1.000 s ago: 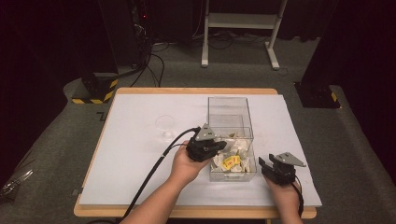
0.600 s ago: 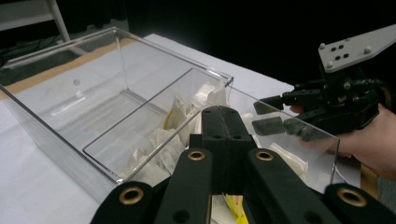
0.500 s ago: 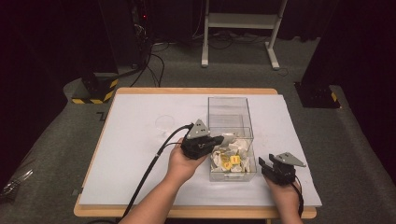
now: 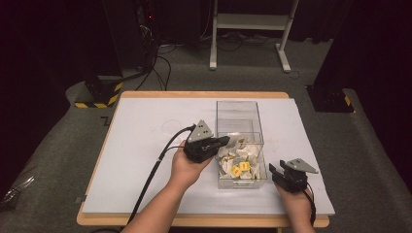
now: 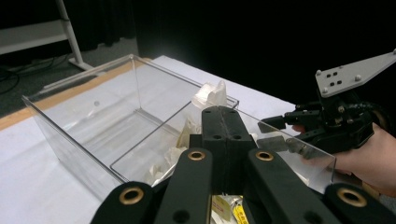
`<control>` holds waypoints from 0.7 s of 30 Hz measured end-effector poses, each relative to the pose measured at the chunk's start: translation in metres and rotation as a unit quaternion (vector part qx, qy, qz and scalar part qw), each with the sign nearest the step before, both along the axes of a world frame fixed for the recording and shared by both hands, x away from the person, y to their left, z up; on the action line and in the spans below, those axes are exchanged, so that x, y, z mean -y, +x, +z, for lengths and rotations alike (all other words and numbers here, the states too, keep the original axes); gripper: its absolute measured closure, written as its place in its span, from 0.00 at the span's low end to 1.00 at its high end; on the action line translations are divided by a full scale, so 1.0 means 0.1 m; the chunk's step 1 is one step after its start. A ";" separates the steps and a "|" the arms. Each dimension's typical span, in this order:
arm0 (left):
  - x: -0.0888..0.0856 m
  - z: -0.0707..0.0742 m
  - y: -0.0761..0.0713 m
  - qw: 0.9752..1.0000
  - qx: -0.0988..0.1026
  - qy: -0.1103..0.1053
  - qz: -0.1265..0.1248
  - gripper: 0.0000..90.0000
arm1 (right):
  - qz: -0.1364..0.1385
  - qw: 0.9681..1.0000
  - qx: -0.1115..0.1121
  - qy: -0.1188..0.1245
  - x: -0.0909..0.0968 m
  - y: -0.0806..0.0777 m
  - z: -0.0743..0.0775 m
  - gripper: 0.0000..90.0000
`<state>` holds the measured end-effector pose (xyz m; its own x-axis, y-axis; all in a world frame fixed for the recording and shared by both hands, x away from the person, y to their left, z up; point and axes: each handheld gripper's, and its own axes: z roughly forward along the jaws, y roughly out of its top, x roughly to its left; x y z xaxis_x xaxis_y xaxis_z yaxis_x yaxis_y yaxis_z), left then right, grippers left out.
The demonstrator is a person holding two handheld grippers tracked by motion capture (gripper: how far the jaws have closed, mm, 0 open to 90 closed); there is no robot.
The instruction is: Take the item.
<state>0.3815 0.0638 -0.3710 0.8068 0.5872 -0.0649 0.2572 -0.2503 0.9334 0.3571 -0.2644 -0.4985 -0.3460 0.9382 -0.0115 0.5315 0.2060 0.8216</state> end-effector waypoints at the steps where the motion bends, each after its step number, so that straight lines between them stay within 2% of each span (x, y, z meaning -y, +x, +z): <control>1: -0.01 0.01 0.00 1.000 0.002 0.001 0.001 1.00 | 0.000 1.000 0.000 0.000 0.00 0.00 0.00 0.58; 21: -0.28 0.15 -0.03 0.999 0.020 -0.014 0.028 1.00 | -0.001 1.000 0.000 -0.003 -0.01 0.00 0.00 0.58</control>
